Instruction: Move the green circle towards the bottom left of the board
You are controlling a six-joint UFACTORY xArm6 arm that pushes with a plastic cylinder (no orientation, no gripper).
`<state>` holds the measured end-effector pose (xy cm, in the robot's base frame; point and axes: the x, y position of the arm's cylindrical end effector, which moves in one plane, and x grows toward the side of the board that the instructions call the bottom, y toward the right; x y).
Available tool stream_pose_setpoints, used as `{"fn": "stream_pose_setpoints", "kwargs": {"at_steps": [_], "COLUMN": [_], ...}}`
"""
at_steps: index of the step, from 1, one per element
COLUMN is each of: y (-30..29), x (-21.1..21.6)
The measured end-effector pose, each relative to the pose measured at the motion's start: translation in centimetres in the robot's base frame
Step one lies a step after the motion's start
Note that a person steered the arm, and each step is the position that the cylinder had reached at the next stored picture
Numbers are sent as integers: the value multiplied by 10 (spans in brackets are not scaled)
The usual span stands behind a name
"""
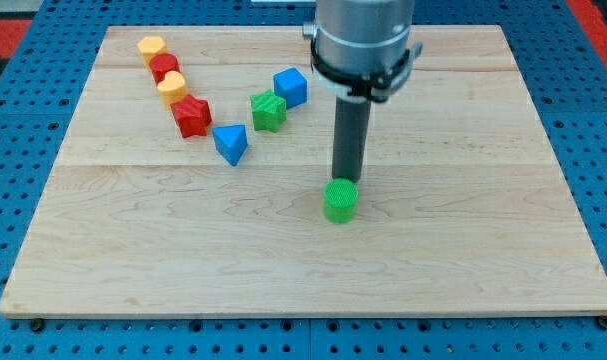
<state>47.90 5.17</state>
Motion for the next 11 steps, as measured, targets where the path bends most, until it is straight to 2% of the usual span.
{"fn": "stream_pose_setpoints", "kwargs": {"at_steps": [1,2,3,4,5,6,8,9,10,11], "y": [41,-1,-56,-29,-46,-94,-189,-203,-237,-247], "x": [20,40,34,15,3,34,43,33,63,63]}}
